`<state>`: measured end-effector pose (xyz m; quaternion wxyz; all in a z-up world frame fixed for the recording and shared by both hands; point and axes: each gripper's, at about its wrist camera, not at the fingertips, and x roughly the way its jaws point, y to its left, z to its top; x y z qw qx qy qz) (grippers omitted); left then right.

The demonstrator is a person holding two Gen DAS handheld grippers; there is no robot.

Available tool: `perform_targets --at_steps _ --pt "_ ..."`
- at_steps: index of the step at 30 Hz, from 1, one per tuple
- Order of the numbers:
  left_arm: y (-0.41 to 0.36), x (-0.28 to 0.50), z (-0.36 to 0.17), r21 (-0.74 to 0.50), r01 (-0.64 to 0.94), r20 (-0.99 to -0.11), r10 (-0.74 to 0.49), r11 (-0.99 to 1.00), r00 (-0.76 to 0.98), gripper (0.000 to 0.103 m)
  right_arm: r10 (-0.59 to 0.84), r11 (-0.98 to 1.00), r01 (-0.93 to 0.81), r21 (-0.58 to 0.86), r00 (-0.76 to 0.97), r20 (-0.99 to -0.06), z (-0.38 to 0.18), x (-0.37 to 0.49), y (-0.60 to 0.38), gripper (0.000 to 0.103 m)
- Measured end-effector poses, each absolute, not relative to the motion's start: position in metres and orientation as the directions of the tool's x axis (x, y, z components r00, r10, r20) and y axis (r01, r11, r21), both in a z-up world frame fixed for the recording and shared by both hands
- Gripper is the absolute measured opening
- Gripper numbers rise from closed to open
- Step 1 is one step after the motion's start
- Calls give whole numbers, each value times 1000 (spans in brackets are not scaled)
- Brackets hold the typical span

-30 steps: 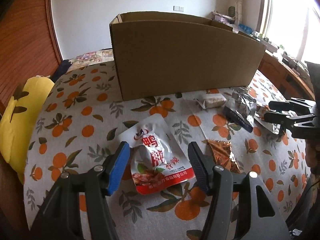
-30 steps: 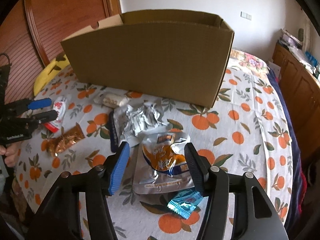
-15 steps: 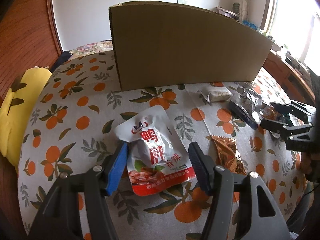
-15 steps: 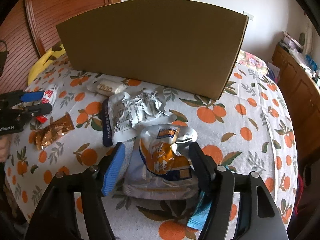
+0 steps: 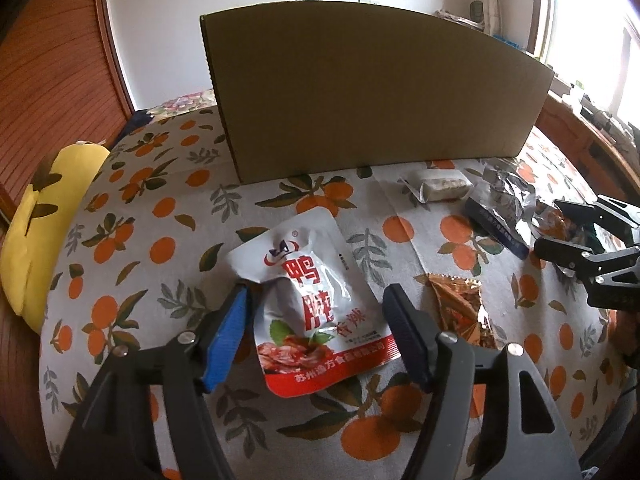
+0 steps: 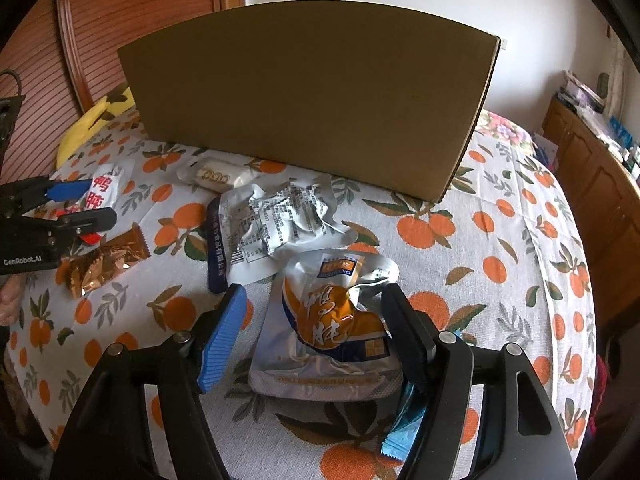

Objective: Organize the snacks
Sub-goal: 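Close the left gripper on the red-white duck bag while the right gripper grasps the silver-orange pouch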

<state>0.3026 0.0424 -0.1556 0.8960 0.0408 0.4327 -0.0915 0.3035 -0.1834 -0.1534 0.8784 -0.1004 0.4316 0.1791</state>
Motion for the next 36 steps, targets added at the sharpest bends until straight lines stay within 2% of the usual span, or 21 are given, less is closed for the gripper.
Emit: perform_targets --at_steps 8,20,24,30,36 --pt "42 306 -153 -16 163 -807 -109 986 580 70 228 915 -402 -23 564 -793 -154 303 -182 72" --pt "40 320 -151 -93 133 -821 -152 987 550 70 227 915 -402 -25 566 -793 -154 303 -182 73" --pt "39 320 -151 -63 128 -817 -125 990 563 59 227 915 -402 -25 566 -792 -154 303 -183 73" --pt "33 307 -149 1 159 -801 -94 987 591 55 227 915 -402 -25 567 -792 -154 303 -183 73" --pt "31 286 -142 5 186 -773 -114 982 624 55 227 915 -402 -25 567 -792 -154 303 -182 73"
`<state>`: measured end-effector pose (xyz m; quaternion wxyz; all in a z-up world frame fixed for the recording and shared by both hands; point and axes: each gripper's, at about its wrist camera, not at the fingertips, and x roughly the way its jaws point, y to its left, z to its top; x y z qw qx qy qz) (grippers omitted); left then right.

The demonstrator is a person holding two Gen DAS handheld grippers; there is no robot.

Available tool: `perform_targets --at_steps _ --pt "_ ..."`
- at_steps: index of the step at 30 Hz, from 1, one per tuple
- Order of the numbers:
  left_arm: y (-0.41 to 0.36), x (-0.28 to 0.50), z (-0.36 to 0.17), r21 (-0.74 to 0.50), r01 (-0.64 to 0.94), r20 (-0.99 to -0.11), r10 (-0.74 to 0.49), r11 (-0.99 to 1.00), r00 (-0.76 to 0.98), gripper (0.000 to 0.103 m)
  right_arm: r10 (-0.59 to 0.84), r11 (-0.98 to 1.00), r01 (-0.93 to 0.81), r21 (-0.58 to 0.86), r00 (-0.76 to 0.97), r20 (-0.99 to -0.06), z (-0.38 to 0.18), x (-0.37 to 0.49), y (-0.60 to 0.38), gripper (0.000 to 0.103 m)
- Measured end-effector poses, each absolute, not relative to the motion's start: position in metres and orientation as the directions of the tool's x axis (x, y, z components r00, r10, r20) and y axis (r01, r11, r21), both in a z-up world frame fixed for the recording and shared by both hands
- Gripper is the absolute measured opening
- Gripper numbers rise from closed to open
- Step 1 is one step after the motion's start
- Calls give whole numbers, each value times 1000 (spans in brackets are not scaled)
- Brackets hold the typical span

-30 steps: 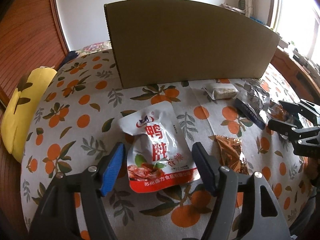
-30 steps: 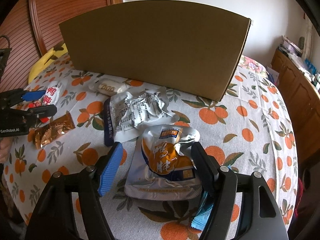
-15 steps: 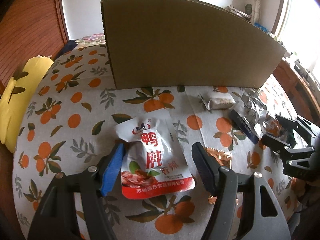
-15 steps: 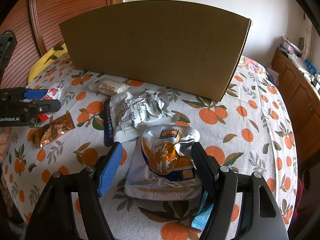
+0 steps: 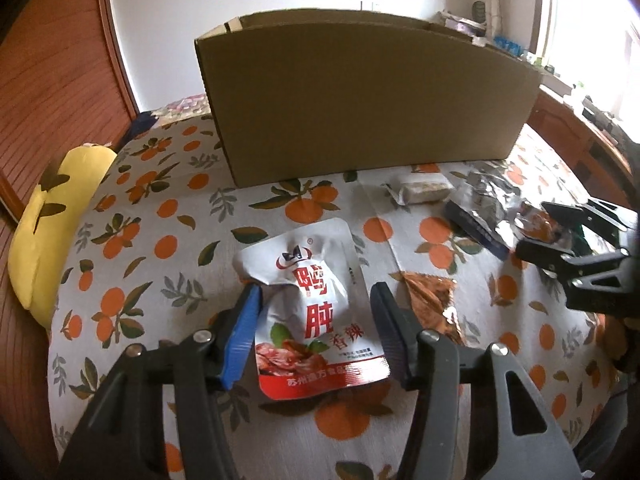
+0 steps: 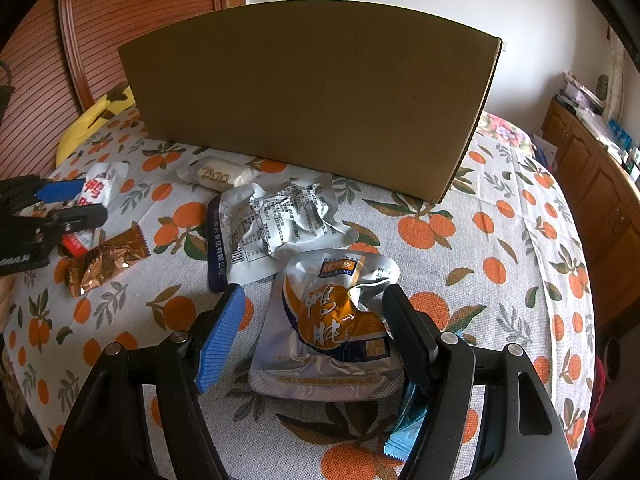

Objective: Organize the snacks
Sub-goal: 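Close the left gripper on the red-white duck bag while the right gripper grasps the silver-orange pouch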

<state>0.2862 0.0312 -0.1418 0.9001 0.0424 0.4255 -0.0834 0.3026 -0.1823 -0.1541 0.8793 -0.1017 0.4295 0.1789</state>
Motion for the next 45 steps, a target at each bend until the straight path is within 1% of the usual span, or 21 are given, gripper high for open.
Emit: perform_targets --at_steps 8,16,19,22,24,25,31,45 --pt "29 265 -123 -20 211 -728 -158 977 667 55 224 914 -404 -28 562 -797 -154 304 -181 73" --pt "24 247 -115 -46 245 -700 -206 969 683 55 207 904 -427 -27 493 -845 -150 309 -180 72" --pt "22 243 -113 -48 257 -695 -217 965 686 55 198 903 -428 -29 477 -857 -148 307 -181 64" --pt "20 239 -112 -52 267 -688 -228 962 689 55 176 906 -420 -46 476 -862 -147 306 -180 53" --pt "20 236 -112 -63 272 -686 -240 960 687 55 163 913 -405 -54 481 -861 -144 306 -183 40" --pt "20 236 -111 -66 273 -685 -243 960 687 55 165 915 -401 -49 480 -862 -142 306 -184 39" --pt "19 230 -109 -74 282 -678 -256 957 689 55 149 918 -390 -70 504 -851 -137 297 -182 37" --pt "18 223 -102 -75 289 -653 -266 954 709 56 202 920 -390 -37 554 -808 -114 262 -185 37"
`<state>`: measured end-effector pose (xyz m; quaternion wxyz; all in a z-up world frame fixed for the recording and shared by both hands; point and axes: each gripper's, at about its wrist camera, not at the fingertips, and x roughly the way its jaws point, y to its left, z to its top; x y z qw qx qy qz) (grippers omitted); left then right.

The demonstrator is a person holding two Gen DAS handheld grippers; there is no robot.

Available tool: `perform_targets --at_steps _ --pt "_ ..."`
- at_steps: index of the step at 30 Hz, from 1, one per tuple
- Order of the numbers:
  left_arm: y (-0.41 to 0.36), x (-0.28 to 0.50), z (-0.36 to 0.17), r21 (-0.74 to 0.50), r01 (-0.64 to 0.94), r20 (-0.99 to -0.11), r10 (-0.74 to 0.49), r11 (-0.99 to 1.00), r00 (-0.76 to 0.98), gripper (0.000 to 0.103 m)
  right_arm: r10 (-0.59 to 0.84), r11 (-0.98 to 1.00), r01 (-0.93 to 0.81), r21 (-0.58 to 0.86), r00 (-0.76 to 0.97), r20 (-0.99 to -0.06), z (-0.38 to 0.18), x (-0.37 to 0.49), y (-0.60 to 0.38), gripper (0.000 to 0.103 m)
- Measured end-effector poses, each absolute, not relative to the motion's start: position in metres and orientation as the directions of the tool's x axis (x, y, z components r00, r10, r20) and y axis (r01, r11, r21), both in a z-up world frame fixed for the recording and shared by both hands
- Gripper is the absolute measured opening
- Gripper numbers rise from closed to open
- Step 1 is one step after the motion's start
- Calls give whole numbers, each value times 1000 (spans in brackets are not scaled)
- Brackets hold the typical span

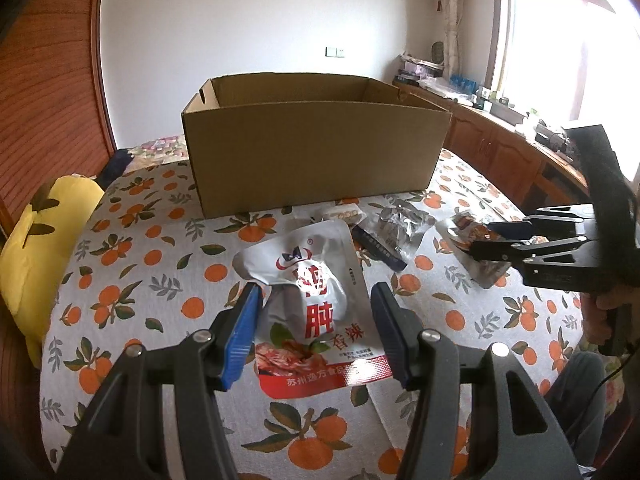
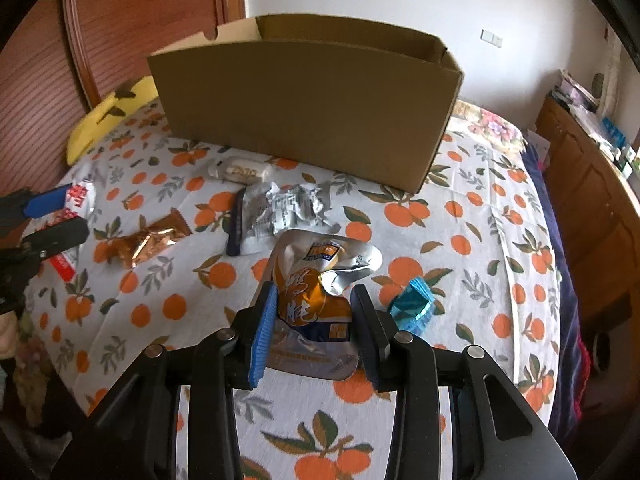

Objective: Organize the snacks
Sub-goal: 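Close the left gripper on the red-white duck bag while the right gripper grasps the silver-orange pouch, then carry both bags over the cardboard box and open both grippers to drop them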

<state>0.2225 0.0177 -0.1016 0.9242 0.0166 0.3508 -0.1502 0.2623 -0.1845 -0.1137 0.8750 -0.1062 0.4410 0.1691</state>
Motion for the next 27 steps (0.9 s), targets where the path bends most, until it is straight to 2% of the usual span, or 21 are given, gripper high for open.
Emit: perform_targets --at_steps 13,27 --pt "14 244 -79 -76 291 -611 -275 954 743 56 264 925 -379 20 604 -752 -89 247 -207 38" --pt "9 297 -37 -46 340 -537 -310 939 785 56 317 916 -399 43 655 -686 -52 270 -210 38"
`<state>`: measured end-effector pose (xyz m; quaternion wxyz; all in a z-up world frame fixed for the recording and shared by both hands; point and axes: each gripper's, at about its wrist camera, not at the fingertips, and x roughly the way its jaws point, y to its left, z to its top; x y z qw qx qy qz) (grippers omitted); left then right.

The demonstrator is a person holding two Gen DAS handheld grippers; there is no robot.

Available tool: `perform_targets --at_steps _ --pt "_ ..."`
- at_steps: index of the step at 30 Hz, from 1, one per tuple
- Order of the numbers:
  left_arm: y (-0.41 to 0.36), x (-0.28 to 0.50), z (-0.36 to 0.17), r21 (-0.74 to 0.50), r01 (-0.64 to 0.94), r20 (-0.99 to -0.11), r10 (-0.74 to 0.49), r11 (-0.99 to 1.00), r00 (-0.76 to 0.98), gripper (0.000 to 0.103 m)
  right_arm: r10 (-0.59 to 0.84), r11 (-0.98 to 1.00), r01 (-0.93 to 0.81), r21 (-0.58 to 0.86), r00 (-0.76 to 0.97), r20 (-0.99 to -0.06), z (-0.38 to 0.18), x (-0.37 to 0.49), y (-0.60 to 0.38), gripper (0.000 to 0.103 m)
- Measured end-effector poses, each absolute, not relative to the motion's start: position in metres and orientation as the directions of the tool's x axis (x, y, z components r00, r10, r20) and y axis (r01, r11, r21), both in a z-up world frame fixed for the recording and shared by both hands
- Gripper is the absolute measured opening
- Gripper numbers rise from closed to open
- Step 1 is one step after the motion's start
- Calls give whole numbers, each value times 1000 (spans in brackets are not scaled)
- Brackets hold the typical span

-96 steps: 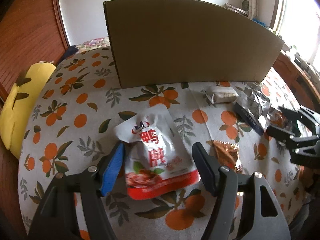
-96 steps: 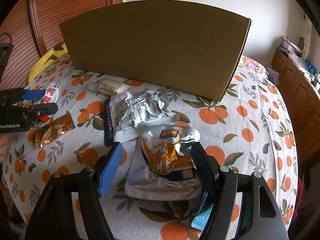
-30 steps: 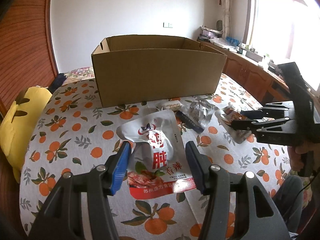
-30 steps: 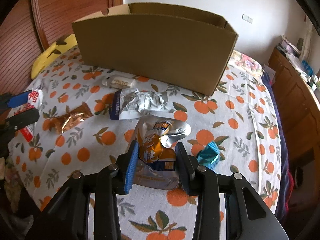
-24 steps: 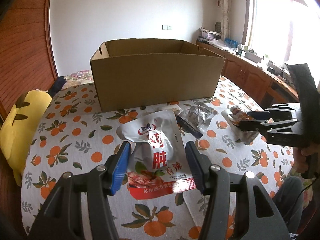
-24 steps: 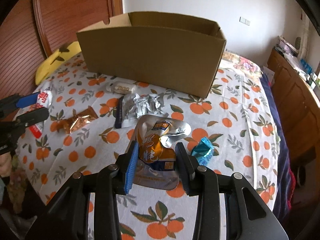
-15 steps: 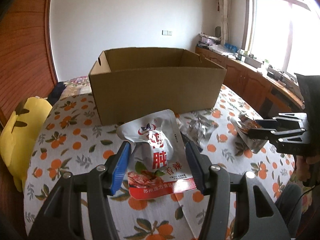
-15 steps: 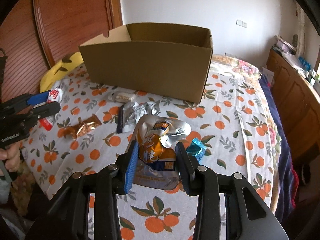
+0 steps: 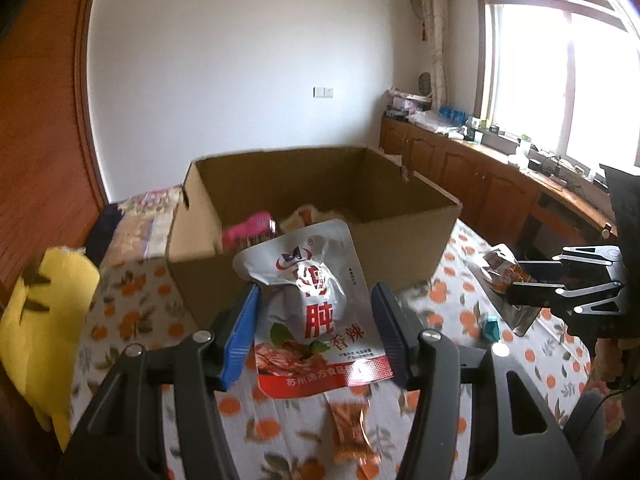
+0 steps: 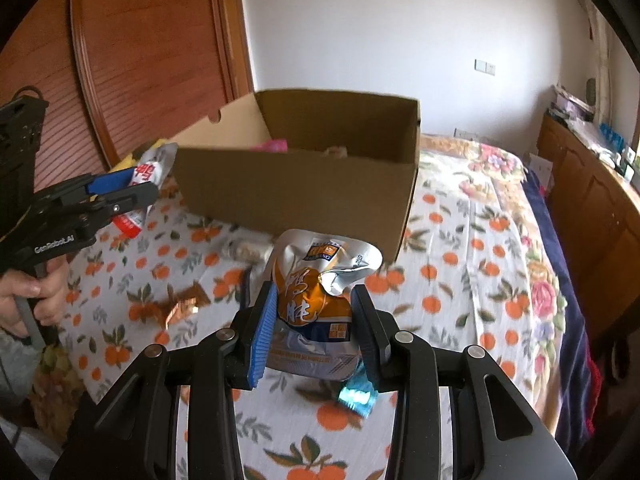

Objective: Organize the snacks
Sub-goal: 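Carry both bags over the cardboard box and open both grippers to drop them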

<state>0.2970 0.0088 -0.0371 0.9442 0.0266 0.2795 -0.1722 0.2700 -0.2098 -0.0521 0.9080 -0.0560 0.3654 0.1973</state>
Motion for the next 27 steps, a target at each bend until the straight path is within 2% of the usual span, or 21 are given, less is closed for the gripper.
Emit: perform_targets --at_steps 12,27 --pt "23 367 -18 -27 335 -500 -303 942 811 56 342 907 -421 11 722 -601 -6 329 -204 38" --pt "22 420 -43 -40 316 -532 -288 948 796 56 365 894 -448 1 727 -582 -10 389 -187 38"
